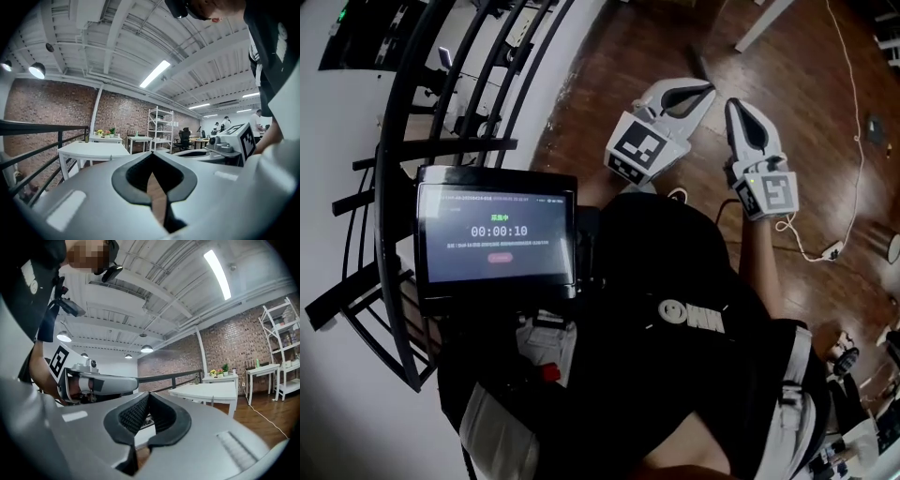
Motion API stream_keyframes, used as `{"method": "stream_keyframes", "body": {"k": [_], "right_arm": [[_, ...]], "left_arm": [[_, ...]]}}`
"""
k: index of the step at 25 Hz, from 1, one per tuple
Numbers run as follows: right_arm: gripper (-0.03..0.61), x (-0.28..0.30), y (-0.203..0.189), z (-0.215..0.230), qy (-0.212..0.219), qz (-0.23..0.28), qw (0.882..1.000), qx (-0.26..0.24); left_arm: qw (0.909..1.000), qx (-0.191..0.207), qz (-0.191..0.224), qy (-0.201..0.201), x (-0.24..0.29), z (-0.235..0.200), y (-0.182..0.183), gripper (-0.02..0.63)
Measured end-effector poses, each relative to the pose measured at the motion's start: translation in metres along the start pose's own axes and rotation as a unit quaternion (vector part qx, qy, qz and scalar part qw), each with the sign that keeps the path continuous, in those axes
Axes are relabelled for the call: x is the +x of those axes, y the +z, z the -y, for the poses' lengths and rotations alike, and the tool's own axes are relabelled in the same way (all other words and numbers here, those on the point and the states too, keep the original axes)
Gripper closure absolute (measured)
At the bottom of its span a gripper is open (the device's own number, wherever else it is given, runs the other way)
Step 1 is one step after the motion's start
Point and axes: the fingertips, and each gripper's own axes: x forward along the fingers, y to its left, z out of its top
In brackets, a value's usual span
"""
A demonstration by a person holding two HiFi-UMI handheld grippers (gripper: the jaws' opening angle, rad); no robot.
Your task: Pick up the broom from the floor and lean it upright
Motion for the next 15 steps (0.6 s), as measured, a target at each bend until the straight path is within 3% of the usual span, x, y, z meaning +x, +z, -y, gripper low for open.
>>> {"method": "stream_keyframes", "body": {"k": [6,9,12,15], "right_arm": [[0.574,0.002,0.059,-0.029,0.023,0.025,0.999,-0.031],[0.574,-0.005,0.047,-0.023,0.010,0.016,0.999,-0.027],[0.574,-0.008,0.026,-0.018,0.025,0.021,0.999,-0.024],[0.574,-0.010,0.031,-0.022,0.021,0.030,0.999,-0.020]], "left_arm": [[0.9998,0.004,0.010,-0.016,0.004,0.026,0.006,0.595],[0.9998,0.005,0.009,-0.017,0.004,0.029,0.005,0.595],[0.9998,0.009,0.010,-0.013,0.004,0.026,0.007,0.595],[0.9999,0.007,0.009,-0.011,0.003,0.026,0.008,0.595]]}}
